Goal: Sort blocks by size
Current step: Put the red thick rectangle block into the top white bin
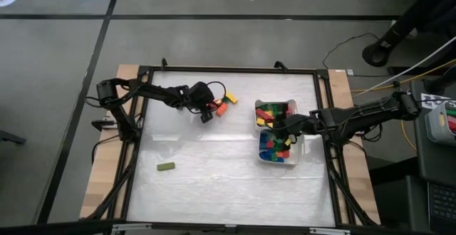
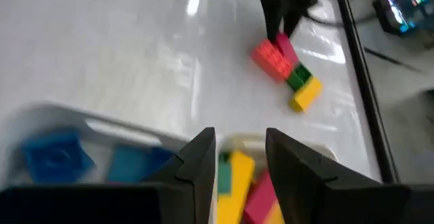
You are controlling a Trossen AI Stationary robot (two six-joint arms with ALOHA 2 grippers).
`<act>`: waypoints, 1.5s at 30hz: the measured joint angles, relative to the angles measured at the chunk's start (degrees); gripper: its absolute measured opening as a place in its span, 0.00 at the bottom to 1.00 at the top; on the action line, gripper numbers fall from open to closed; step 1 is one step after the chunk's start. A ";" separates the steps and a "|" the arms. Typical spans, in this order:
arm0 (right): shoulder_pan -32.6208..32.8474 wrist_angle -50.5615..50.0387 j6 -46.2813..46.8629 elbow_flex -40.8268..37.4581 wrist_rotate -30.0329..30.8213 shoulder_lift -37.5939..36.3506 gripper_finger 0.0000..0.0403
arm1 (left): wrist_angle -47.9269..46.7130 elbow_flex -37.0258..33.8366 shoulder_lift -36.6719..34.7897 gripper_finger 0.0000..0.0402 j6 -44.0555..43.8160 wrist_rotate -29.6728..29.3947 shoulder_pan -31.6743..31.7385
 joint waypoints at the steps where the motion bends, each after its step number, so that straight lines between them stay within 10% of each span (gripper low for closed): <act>1: 0.00 1.05 0.02 0.00 -0.99 0.00 0.33 | -0.25 0.31 -0.26 0.28 -0.03 0.21 -0.13; 18: 0.02 18.54 -12.76 0.00 -0.67 2.55 0.33 | 6.79 3.46 -7.97 0.30 -13.37 33.41 -7.13; 45: 0.03 41.98 -20.20 0.02 -15.62 17.92 0.33 | 19.17 3.43 -7.97 0.31 -20.82 34.37 -17.83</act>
